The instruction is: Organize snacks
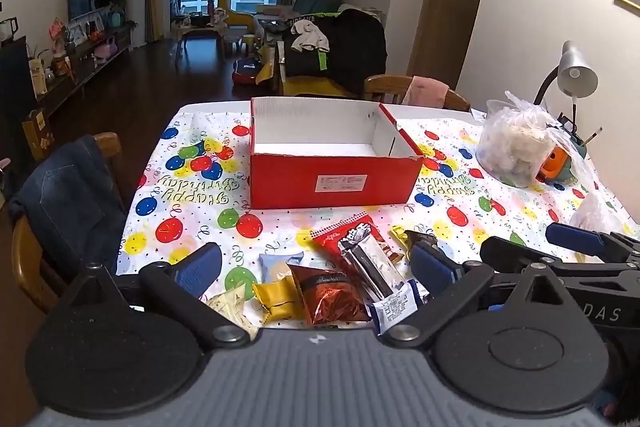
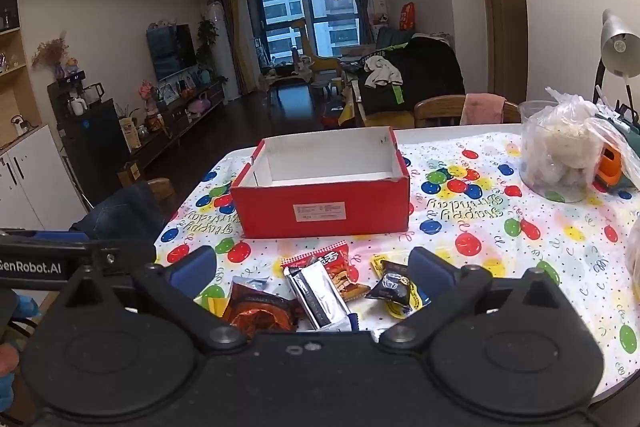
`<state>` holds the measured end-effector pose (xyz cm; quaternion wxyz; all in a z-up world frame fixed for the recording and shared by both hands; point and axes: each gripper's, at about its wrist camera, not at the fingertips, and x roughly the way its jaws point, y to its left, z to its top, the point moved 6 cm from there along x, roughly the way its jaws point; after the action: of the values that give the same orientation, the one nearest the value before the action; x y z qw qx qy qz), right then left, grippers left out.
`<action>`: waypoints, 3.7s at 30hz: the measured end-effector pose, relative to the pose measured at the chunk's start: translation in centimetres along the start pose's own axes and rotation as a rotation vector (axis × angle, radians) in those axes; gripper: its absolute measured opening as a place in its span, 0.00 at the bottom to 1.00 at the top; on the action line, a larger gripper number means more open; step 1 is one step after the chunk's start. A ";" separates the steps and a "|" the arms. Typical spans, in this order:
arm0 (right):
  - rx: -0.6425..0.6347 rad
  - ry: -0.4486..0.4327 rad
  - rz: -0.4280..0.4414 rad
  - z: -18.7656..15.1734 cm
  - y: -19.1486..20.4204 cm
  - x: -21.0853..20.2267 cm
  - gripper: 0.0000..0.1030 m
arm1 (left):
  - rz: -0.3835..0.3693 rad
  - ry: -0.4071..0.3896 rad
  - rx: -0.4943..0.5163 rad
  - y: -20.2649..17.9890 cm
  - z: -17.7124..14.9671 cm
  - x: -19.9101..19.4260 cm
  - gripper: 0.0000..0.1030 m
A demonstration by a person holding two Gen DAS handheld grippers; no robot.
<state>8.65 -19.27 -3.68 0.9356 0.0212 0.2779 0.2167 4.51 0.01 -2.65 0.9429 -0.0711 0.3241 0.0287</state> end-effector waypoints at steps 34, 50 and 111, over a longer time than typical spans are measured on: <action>0.004 0.009 0.007 -0.4 0.4 -0.3 0.98 | -0.018 0.032 -0.023 0.4 -0.9 0.3 0.98; 0.006 0.032 0.001 -0.6 0.1 -0.4 0.98 | -0.021 0.060 -0.038 0.3 -1.4 0.3 0.98; -0.364 0.352 0.088 -5.9 0.3 18.3 0.54 | 0.150 0.526 -0.464 12.3 -8.7 15.9 0.72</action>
<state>19.23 -11.85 -17.94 0.8510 -0.1735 0.3915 0.3039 10.51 11.00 -20.65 0.7812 -0.2642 0.5449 0.1515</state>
